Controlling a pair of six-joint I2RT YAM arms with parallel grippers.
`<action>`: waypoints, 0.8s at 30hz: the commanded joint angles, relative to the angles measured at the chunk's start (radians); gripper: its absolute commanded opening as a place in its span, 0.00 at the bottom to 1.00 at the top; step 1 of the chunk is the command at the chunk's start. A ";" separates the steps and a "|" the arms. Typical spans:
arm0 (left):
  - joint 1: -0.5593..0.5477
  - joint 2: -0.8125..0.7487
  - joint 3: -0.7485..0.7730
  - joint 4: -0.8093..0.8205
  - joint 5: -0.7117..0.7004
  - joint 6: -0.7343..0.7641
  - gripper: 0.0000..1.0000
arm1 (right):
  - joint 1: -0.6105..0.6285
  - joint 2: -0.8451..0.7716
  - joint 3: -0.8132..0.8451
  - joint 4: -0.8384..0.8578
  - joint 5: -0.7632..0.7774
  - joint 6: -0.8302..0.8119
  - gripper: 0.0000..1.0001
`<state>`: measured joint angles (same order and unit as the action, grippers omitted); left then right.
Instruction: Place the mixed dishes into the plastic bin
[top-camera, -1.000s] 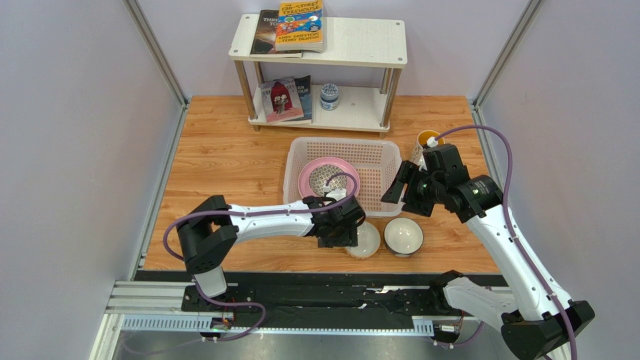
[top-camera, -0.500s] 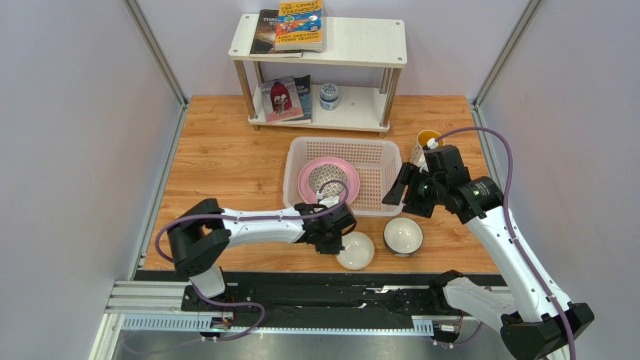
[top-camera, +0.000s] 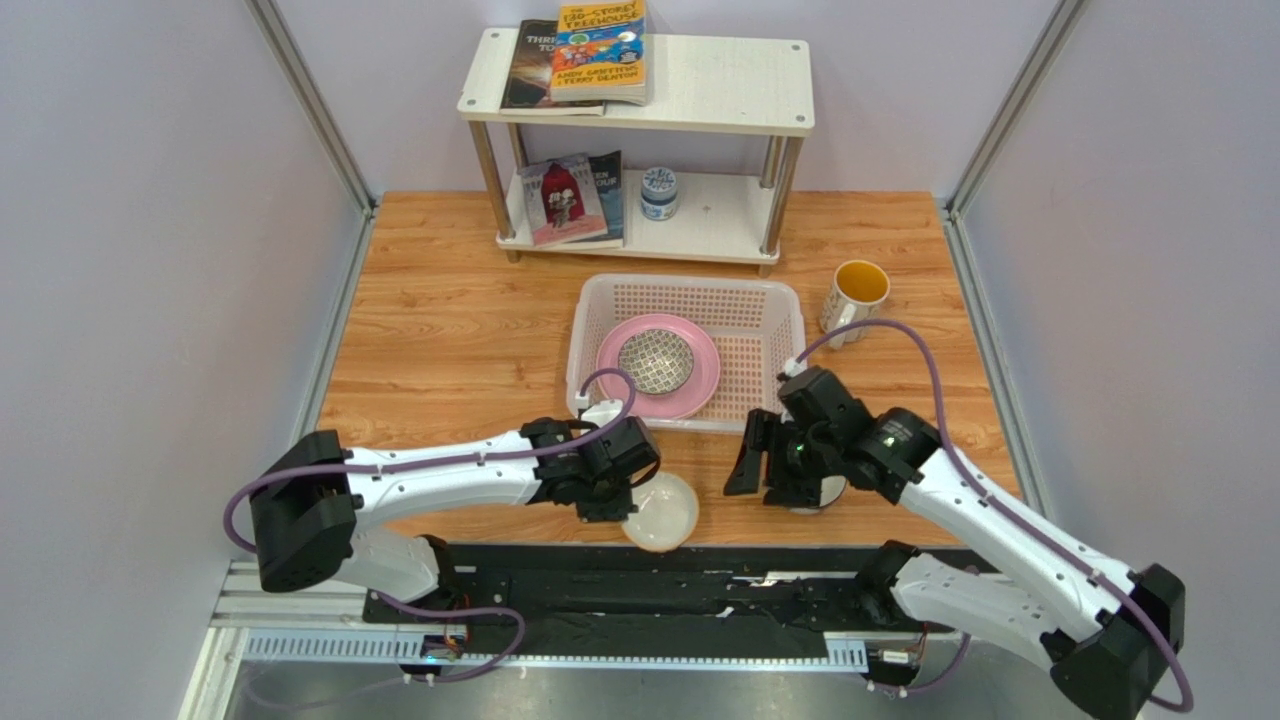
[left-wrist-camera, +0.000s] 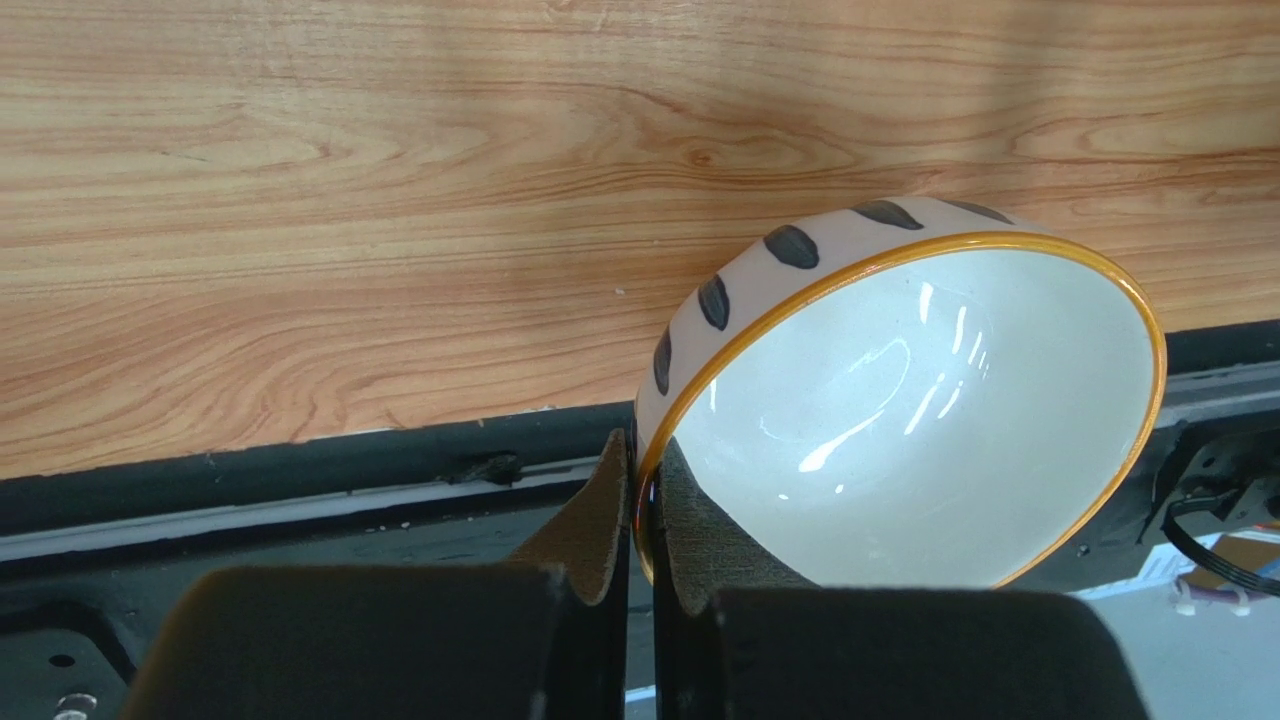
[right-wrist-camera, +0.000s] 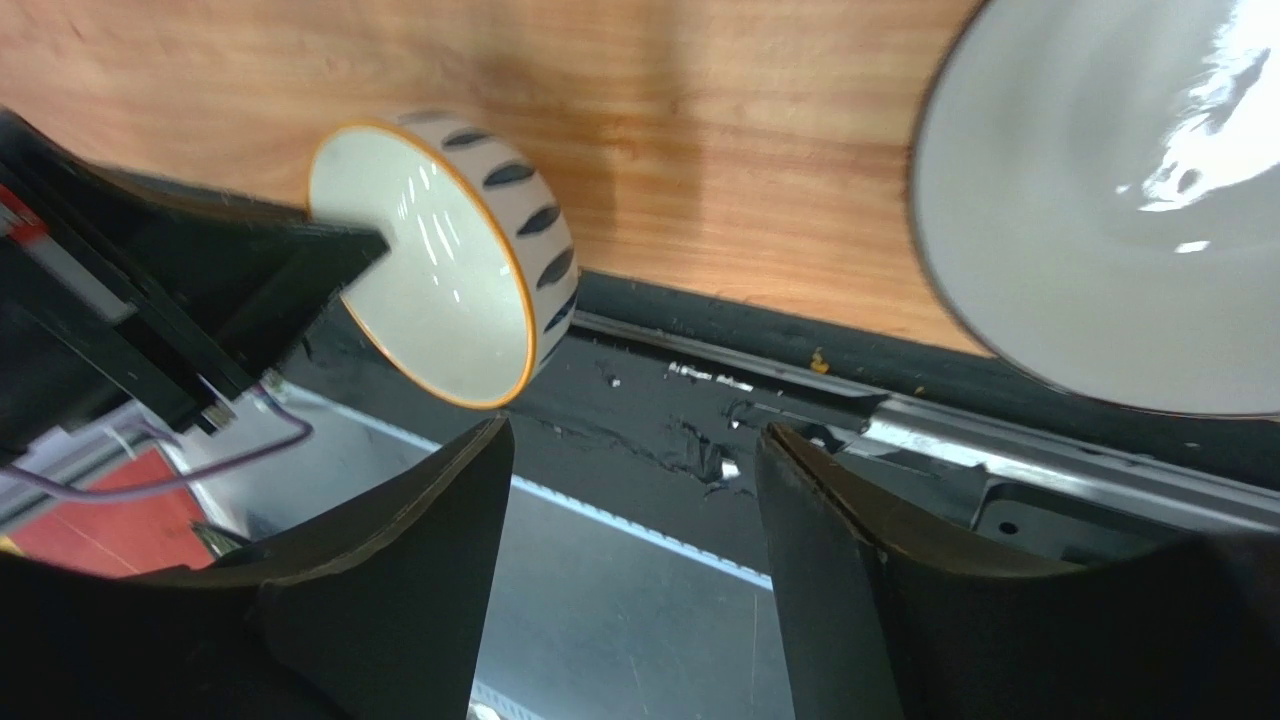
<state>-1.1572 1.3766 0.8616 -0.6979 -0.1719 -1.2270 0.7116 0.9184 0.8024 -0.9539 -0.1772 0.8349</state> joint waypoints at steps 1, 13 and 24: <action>-0.002 0.004 0.020 -0.003 -0.008 -0.016 0.00 | 0.156 0.080 -0.038 0.184 0.082 0.151 0.65; -0.002 0.009 0.028 -0.021 -0.008 -0.003 0.00 | 0.255 0.309 -0.052 0.380 0.101 0.214 0.65; -0.002 -0.022 0.030 -0.028 -0.012 -0.002 0.00 | 0.333 0.384 -0.039 0.377 0.114 0.248 0.30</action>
<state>-1.1572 1.3975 0.8616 -0.7380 -0.1749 -1.2255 1.0210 1.3003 0.7460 -0.6083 -0.0917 1.0569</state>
